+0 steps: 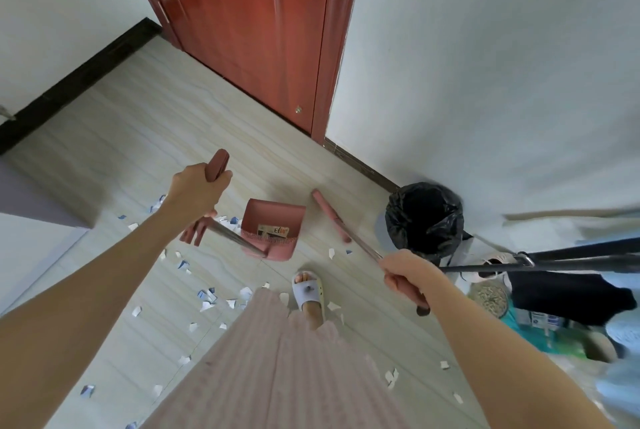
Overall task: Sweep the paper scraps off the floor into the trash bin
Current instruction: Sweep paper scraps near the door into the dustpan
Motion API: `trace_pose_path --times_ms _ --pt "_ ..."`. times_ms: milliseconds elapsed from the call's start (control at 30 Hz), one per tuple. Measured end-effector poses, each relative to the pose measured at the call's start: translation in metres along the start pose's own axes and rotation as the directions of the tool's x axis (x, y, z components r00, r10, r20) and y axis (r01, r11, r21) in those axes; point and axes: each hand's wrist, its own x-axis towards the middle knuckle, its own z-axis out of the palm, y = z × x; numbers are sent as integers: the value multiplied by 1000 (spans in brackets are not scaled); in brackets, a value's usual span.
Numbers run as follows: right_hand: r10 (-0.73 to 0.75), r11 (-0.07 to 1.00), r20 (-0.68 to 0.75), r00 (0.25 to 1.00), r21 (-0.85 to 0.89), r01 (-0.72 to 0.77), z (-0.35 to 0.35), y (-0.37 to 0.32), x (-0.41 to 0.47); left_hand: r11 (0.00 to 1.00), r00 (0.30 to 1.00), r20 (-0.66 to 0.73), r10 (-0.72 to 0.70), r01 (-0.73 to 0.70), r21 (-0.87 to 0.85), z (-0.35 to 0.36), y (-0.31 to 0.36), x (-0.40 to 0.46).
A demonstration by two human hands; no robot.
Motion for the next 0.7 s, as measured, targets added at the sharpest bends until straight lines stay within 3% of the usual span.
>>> trace_pose_path --times_ms 100,267,367,467,600,700 --pt "13 982 -16 1000 190 -10 -14 11 -6 999 999 11 36 -37 14 -1 -3 -10" --pt "-54 930 -146 988 354 103 3 35 -8 998 997 26 66 -66 18 0 -9 -23" --pt "-9 947 -158 987 314 59 18 41 -1 999 999 11 47 -47 11 2 -16 -28" --pt "58 990 -16 998 128 -55 31 44 1 1000 1000 0 22 -22 10 5 -22 -30" --pt "13 1000 26 1000 17 -14 45 48 -6 1000 999 22 24 -24 14 12 -18 -35" --pt "2 993 77 997 114 -11 29 54 -12 998 998 48 51 -53 34 23 -5 -40"
